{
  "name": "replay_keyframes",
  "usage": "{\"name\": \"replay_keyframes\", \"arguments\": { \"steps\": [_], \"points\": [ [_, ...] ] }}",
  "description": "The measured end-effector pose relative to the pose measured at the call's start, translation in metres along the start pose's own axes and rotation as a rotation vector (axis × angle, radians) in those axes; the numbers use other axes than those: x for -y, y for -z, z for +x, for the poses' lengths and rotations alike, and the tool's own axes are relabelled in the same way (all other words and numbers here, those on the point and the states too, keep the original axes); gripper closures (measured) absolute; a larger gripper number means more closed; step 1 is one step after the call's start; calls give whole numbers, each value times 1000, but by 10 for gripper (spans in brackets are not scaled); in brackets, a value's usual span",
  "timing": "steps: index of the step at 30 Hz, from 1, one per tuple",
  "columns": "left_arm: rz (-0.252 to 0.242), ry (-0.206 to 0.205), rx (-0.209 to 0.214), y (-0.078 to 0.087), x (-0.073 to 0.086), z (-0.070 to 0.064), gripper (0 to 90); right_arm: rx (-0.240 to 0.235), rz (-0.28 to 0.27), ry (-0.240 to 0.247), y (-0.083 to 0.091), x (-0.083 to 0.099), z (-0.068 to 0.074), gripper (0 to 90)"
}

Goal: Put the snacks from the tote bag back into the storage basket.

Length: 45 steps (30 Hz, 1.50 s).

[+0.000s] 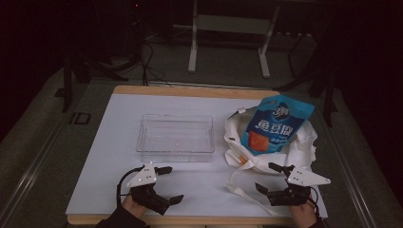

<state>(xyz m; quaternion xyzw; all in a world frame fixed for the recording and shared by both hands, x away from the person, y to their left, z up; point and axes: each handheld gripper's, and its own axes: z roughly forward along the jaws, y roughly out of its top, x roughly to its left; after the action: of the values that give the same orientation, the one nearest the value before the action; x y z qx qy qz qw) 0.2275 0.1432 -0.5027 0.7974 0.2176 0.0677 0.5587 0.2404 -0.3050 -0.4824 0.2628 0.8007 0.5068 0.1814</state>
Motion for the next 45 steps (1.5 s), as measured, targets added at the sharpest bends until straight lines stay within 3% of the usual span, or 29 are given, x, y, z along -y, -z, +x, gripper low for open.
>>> {"name": "replay_keyframes", "arguments": {
  "steps": [4,6,10,15,18,20,21,22,23,27,34,45],
  "points": [
    [-1,12,31,2,0,2,0,-15,1,8,-2,1,0,127],
    [-5,10,38,1,-1,1,0,-28,-10,-18,-1,-1,0,128],
    [4,-11,10,1,-2,-2,0,-73,-10,-61,-2,-1,-2,129],
    [11,9,31,-2,-8,-3,0,-115,14,-32,1,-5,1,128],
    [2,18,97,-5,-20,-9,0,-165,-9,-42,6,-10,-1,128],
    [-8,18,141,-7,-27,-14,0,-161,-18,-29,9,-14,-1,131],
    [-8,18,141,-7,-27,-14,0,-161,-18,-29,9,-14,-1,131],
    [5,27,188,-11,-36,-18,0,-172,-15,-32,10,-15,-1,130],
    [5,30,201,-13,-40,-19,0,-191,-25,-28,13,-18,-1,129],
    [3,-1,214,-19,-56,-22,0,-184,-32,-5,19,-23,-1,129],
    [34,-66,193,-32,-76,-21,0,-164,-39,33,27,-34,-3,128],
    [13,-124,211,-54,-109,-18,0,-148,-67,71,35,-54,-10,129]
  ]
}}
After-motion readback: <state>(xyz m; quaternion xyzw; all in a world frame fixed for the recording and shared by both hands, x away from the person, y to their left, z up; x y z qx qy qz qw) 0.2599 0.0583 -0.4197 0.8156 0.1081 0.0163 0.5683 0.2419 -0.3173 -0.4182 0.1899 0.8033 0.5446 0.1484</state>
